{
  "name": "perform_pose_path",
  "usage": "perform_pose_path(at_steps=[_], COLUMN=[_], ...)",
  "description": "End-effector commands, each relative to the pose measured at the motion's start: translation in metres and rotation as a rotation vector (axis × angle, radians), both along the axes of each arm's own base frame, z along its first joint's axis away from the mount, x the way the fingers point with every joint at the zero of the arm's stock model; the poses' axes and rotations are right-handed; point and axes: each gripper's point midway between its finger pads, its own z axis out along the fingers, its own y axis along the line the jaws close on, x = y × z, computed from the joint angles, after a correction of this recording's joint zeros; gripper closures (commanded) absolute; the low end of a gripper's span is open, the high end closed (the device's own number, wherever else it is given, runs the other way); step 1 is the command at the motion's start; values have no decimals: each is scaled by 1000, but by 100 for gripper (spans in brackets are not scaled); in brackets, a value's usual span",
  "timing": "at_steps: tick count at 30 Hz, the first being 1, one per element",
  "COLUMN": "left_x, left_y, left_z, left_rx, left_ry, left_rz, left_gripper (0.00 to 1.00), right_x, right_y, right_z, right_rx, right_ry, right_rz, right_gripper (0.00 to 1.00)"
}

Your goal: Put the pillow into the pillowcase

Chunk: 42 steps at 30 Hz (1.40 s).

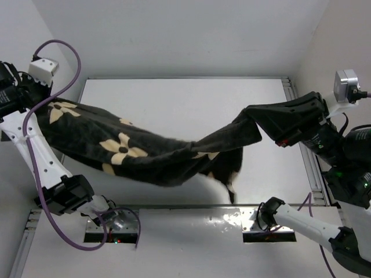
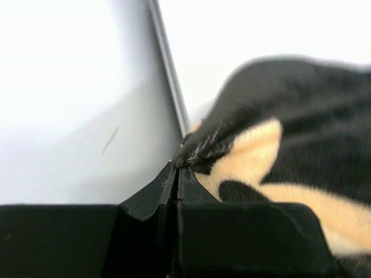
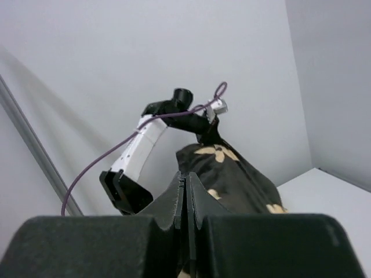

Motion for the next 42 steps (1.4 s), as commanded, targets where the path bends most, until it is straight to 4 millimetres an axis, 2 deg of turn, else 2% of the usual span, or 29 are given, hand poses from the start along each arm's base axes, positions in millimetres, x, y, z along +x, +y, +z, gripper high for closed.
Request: perform_pose_path(at_steps=[1,3,7,8,9,10,11,12,14,15,17,18,19,20,21,22,24,25,26,28,29,31,32,34,35,37,38,41,42], left_x=[-6,1,45,63,77,99,119,142,171,190,213,226,235,246,254,262,270,273,276,281,282,284,284,285,283,280,278,260,252], left_y=[5,2,-5,-24,-32,-29,-52,-47,-63,-62,-72,-68,-75,-78,-73,-82,-86,-91,-93,-98,-99,-97,-93,-111,-110,-102,-98,-79,-81], left_z=[60,75,87,82,75,53,38,6,-26,-60,-81,-105,-114,-122,-144,-153,-184,-189,-198,-205,-213,-223,-240,-258,-285,-307,-332,-372,-384], left_rx=[107,103,50,12,1,0,-11,8,10,11,2,16,16,29,63,83,100,92,87,97,117,195,225,313,352,448,461,408,366], left_ry=[-138,-184,-214,-203,-188,-130,-93,-21,37,101,109,143,149,142,176,180,226,226,235,233,245,266,300,344,402,464,507,603,635], left_rz=[46,51,67,40,30,60,23,57,48,58,64,91,93,94,123,110,113,112,111,102,97,95,95,53,39,53,58,100,89], left_gripper=[100,100,100,100,100,100,100,100,100,100,100,100,100,100,100,100,100,100,100,100,100,100,100,100,100,100,100,100,100], right_x=[-2,18,87,113,135,151,166,194,223,250,273,295,283,273,264,246,229,208,202,172,175,162,175,181,185,207,205,212,205], right_y=[-14,-30,-44,-39,-50,-55,-62,-68,-74,-79,-46,-35,7,22,42,65,90,93,107,105,106,87,70,51,41,26,18,7,8], right_z=[34,35,-12,-28,-43,-52,-61,-77,-101,-123,-156,-206,-214,-243,-262,-291,-309,-333,-327,-338,-314,-315,-294,-303,-321,-336,-360,-357,-361], right_rx=[83,101,-58,-142,-191,-224,-291,-339,-410,-465,-530,-647,-702,-768,-801,-833,-823,-822,-784,-720,-632,-507,-428,-375,-403,-516,-572,-566,-561], right_ry=[-69,-36,92,104,153,177,169,201,229,268,297,380,317,372,377,362,309,331,241,278,179,296,226,327,433,456,569,615,626], right_rz=[-55,-199,-516,-590,-714,-794,-876,-985,-1042,-1063,-828,-701,-412,-271,-138,61,156,196,213,259,258,271,230,192,163,27,12,-8,11], right_gripper=[100,100,100,100,100,100,100,100,100,100,100,100,93,84,77,64,54,44,40,32,25,19,18,17,17,17,17,18,17])
